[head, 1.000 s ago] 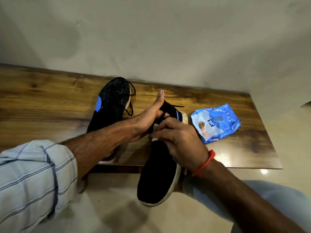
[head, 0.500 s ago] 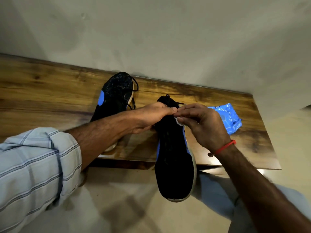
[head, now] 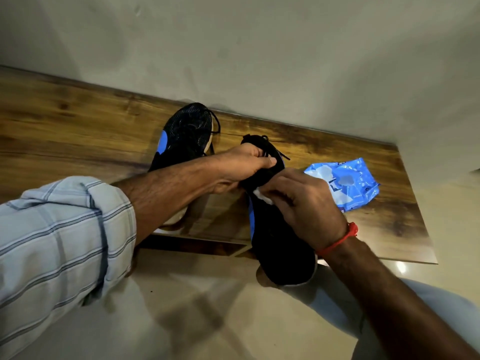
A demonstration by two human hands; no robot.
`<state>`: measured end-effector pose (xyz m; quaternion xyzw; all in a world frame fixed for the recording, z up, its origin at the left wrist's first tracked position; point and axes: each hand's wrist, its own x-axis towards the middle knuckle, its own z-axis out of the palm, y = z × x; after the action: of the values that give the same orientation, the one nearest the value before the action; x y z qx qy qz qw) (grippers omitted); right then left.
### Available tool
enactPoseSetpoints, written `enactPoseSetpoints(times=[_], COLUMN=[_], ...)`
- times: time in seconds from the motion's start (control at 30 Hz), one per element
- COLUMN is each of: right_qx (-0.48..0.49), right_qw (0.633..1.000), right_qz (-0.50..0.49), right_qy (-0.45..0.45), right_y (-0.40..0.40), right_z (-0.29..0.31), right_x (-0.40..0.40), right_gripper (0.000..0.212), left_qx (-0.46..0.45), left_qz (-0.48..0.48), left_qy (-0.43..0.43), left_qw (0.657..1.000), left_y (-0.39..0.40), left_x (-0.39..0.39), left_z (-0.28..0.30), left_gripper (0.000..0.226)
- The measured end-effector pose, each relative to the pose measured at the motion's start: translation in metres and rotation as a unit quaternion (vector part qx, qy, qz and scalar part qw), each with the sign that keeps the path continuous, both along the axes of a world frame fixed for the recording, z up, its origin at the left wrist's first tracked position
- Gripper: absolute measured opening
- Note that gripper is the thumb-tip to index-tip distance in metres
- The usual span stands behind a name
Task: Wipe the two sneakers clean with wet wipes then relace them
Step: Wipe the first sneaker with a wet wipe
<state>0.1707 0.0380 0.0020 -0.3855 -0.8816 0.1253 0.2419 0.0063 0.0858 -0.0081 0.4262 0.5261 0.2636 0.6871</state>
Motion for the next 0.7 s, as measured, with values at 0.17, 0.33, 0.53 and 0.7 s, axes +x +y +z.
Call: enactPoseSetpoints(times=[0.17,0.33,0.53,0.7], right_qx=[-0.155,-0.187,-0.028,-0.160], right_qw=[0.941,0.962,0.999,0.959], right_qz=[0.095,0.074,-0.021,0.013], right_qy=[-0.286,-0.187,-0.031,-0.235], right_y=[-0.023,-0.020,-0.005,-0.004], right_z=[-0.006,0.012,0.003,0.005], right_x=[-0.011,0.002,-0.004,0.005], right_gripper=[0.020,0.016,0.008,0.018], left_qx=[0.033,0.047,0.053,0.062], left_qz=[-0.011,-0.020,-0.024,-0.036], left_qy=[0.057,0.066,0.085,0.105], left_qw=[0.998,0.997,0.995,0.992], left_y=[0.004,0.007,0.010,0.008], left_x=[0.003,-0.001,0.002,0.005], left_z=[-0.008,-0.009,-0.011,-0.014], left_gripper=[0.018,0.017,0.019,0.021])
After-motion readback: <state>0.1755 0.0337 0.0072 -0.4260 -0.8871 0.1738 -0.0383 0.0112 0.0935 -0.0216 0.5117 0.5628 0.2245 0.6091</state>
